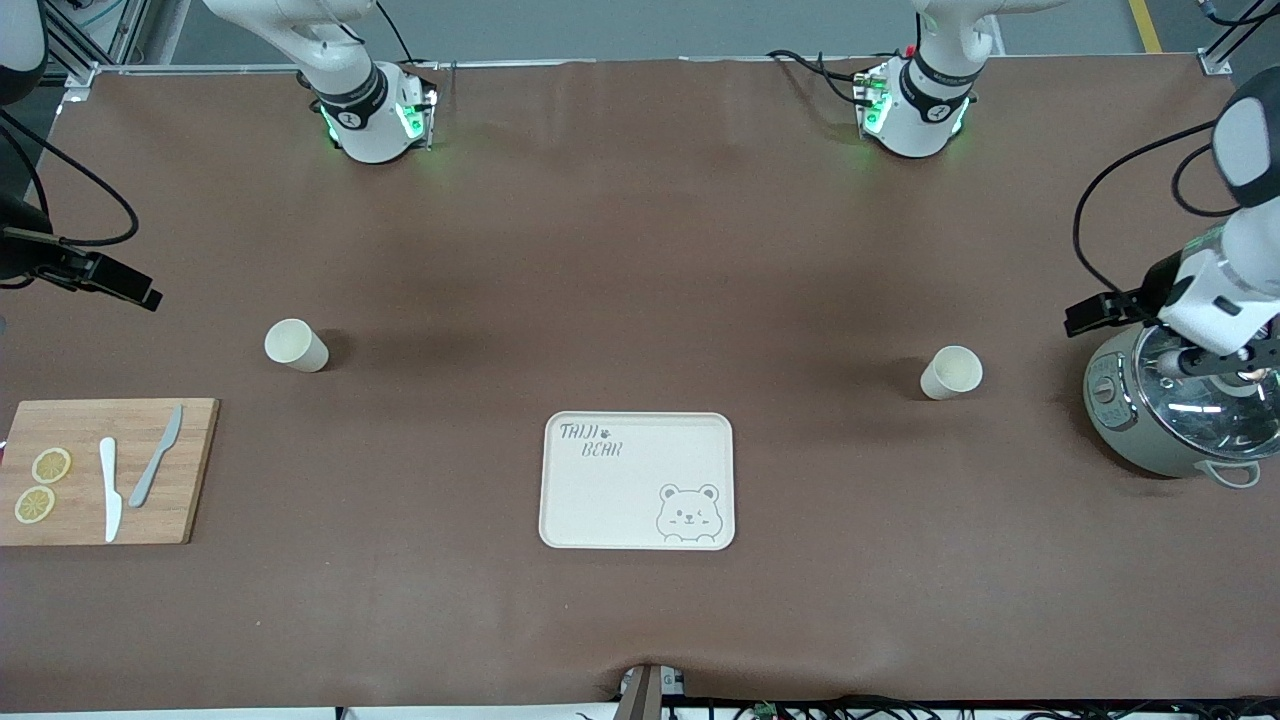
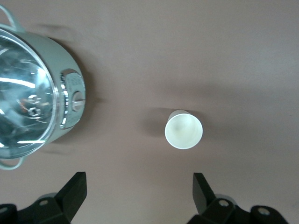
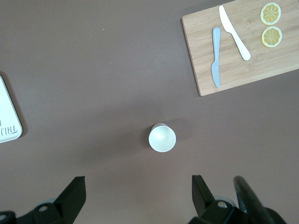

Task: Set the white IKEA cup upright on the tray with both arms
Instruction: 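Lower the left gripper over the white cup and close on it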

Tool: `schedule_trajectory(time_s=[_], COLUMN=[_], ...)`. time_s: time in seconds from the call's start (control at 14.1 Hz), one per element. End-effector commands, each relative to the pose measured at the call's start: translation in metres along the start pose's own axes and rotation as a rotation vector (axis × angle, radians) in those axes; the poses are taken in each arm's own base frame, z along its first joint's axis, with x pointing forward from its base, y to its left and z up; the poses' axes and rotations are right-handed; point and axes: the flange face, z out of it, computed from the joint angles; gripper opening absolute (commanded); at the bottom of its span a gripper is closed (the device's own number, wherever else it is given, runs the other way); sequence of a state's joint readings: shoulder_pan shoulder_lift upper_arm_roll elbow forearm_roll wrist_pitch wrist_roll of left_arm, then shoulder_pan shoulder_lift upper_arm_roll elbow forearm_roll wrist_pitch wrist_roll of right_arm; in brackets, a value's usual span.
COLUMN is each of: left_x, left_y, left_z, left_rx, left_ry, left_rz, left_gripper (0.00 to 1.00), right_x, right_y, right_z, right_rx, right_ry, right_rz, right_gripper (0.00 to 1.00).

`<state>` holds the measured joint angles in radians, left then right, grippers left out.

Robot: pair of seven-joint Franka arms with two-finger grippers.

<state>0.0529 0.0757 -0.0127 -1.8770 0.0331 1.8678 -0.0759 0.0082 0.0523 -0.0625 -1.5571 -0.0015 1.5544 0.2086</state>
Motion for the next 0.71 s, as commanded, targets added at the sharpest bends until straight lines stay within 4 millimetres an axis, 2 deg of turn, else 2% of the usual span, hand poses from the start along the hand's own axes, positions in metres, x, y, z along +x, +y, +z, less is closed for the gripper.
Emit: schedule_trajectory(time_s=[0.0, 0.21, 0.36, 0.64], left_x=[-0.014, -0.013, -0.013, -0.009], left_y=[0.007, 0.012, 0.027, 0.033], left_z=[0.035, 0.082, 0.111, 0.164], left_rx=[0.009, 0.002, -0.004, -0.01], left_ry=[0.032, 0.067, 0.076, 0.052], left_rz=[0.013, 0.022, 0.049, 0.057], left_gripper=[1.0, 1.0, 1.0, 0.96], right_x=[-0.005, -0.006, -0.006, -0.006], right_y=[0.005, 0.004, 0.004, 0.004], right_z=[-0.003, -0.003, -0.003, -0.003], right_rx=[0.001, 0.001, 0.001, 0.001], right_ry=[0.003, 0.003, 0.003, 0.003], right_rz=[0.01, 0.009, 0.009, 0.009], right_gripper=[1.0, 1.0, 1.0, 1.0])
